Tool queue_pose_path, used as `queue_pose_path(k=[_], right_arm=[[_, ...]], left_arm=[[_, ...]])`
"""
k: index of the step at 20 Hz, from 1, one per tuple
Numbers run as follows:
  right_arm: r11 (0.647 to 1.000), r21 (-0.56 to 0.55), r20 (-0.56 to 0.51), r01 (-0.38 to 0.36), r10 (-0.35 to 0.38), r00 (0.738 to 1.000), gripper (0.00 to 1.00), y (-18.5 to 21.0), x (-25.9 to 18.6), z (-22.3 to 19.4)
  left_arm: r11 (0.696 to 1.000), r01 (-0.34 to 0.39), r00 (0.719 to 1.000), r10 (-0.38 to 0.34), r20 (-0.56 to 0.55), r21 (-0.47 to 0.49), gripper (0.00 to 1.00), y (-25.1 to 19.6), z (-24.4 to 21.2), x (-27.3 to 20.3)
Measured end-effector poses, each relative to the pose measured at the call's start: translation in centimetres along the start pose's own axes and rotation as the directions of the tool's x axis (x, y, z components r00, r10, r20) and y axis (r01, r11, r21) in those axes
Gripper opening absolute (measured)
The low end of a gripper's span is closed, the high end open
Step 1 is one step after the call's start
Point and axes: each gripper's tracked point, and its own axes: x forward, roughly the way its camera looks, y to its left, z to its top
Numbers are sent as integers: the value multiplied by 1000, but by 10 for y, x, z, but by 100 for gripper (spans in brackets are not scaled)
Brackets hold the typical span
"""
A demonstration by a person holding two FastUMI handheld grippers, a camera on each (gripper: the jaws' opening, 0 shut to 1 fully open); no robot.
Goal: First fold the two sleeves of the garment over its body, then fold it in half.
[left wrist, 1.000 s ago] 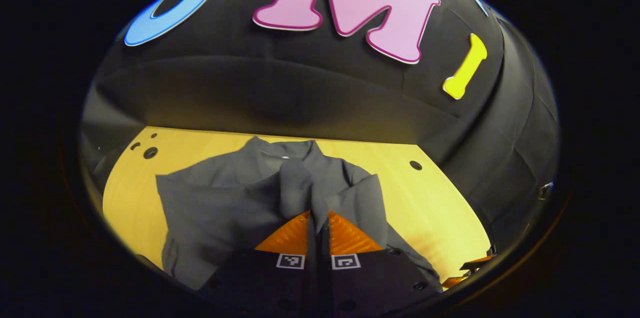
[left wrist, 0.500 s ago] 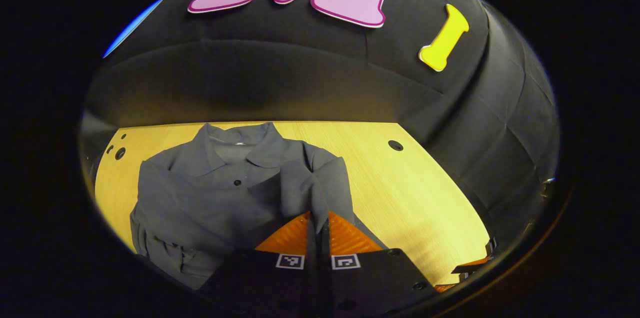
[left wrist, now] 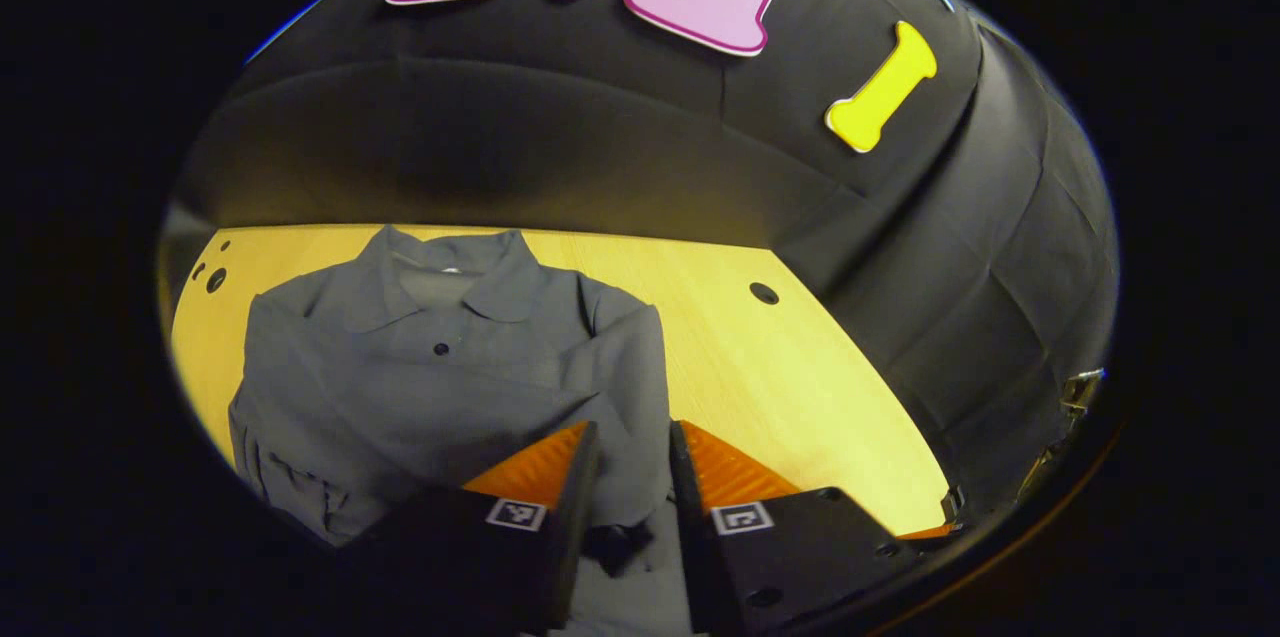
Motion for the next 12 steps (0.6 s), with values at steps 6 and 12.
queue_pose_path(k=[6, 12], right_arm=[[999, -26, -46, -19, 18, 999, 99, 14, 9, -14], [1000, -6, -119, 20, -21, 993, 99, 1, 23, -38]], left_arm=[[995, -86, 996, 85, 28, 52, 92, 54, -28, -69], [952, -302, 953, 303, -17, 38, 96, 156, -108, -186]])
